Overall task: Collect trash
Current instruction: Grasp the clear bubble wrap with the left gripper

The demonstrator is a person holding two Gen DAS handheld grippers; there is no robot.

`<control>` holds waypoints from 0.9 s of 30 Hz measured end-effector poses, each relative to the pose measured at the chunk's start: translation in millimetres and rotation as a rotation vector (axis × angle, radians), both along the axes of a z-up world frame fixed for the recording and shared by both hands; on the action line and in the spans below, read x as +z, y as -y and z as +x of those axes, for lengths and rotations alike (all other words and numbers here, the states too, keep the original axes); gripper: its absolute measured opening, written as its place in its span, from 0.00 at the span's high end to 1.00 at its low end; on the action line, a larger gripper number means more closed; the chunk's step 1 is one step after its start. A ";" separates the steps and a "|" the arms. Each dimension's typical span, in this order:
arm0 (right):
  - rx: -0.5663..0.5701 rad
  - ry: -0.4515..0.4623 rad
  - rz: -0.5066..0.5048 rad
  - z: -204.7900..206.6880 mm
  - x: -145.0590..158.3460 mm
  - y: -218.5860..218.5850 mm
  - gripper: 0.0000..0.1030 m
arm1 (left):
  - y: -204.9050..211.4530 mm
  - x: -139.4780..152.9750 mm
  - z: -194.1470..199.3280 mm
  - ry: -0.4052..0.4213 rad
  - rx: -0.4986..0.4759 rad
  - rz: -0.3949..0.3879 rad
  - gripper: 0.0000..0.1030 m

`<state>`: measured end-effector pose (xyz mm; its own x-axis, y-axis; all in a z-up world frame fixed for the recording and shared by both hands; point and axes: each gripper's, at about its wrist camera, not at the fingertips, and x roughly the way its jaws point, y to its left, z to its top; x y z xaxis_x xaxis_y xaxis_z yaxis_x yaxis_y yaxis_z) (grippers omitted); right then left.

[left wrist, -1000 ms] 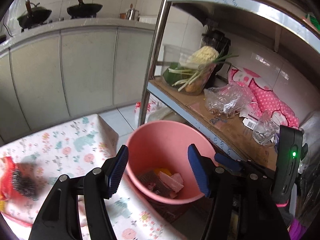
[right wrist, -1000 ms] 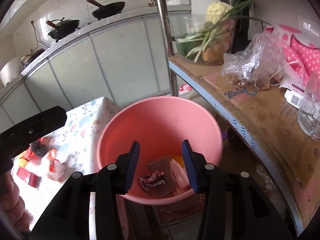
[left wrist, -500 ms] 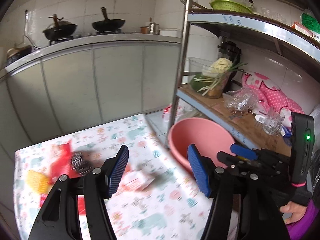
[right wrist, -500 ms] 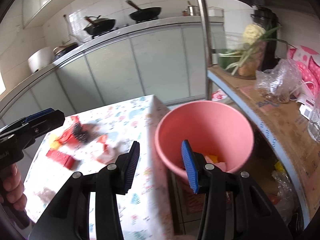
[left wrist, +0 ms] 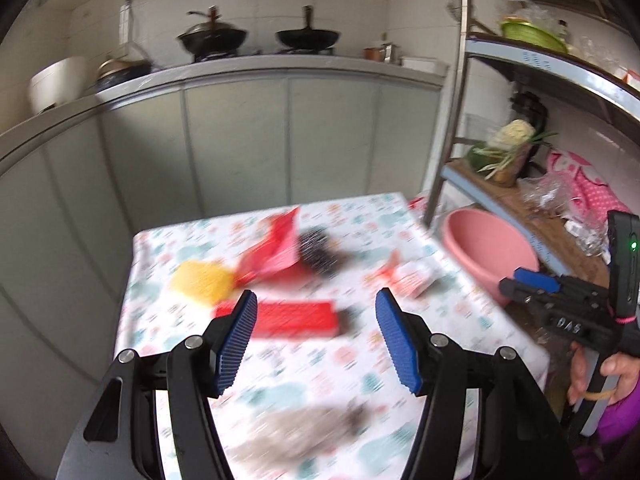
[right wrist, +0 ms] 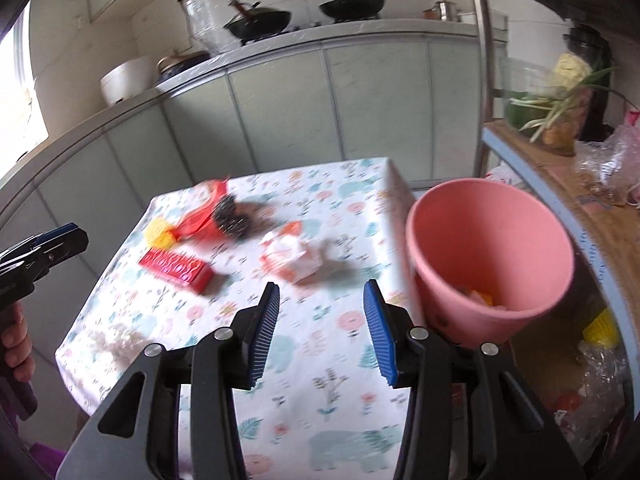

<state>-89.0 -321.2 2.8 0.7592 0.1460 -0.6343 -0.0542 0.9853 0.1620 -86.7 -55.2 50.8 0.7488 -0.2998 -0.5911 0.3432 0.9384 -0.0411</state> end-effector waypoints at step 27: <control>0.298 -0.116 -0.051 19.1 -25.0 -78.3 0.57 | -29.0 -101.9 -11.1 -0.209 -0.217 0.149 0.41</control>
<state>-69.9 -242.9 -22.2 0.6100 0.3167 -0.7263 -0.3258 0.9358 0.1344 -97.8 -26.2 -51.1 0.5349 -0.3382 -0.7742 0.5345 0.8452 0.0001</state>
